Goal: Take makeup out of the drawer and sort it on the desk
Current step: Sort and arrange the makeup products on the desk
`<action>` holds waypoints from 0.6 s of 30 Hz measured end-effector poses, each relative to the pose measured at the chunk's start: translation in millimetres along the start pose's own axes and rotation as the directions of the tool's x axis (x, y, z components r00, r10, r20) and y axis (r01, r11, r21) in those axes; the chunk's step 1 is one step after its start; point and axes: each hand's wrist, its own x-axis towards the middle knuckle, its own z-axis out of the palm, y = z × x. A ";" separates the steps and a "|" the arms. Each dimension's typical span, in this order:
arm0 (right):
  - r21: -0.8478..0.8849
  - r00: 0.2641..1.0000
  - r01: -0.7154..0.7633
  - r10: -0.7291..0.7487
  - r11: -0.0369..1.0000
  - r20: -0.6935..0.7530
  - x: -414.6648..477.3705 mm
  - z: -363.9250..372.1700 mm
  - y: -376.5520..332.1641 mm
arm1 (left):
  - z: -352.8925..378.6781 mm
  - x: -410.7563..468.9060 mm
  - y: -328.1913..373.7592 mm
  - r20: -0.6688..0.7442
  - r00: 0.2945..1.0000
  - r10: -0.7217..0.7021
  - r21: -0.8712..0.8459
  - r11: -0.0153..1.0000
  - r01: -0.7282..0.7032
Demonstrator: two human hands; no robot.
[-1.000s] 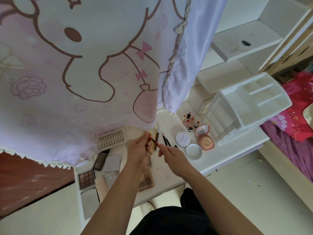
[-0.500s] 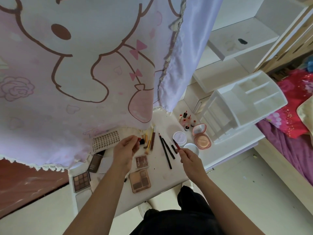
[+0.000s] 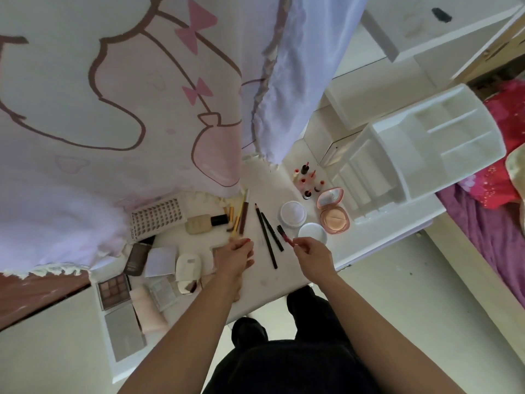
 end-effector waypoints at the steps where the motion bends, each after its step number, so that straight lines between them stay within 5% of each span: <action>1: 0.005 1.000 -0.006 0.006 1.000 -0.012 4.5 1.8 -0.2 | 2.8 4.7 -4.0 -0.012 1.000 0.010 0.037 0.999 -0.009; 7: 0.066 0.997 0.021 -0.016 0.998 -0.072 24.4 14.2 -7.8 | 19.8 16.0 -12.8 -0.092 0.993 0.072 0.241 0.969 -0.048; 18: -0.108 0.989 0.132 -0.139 0.985 -0.057 45.3 22.1 -6.3 | 32.5 18.9 -13.1 -0.153 0.955 0.256 0.544 0.828 -0.135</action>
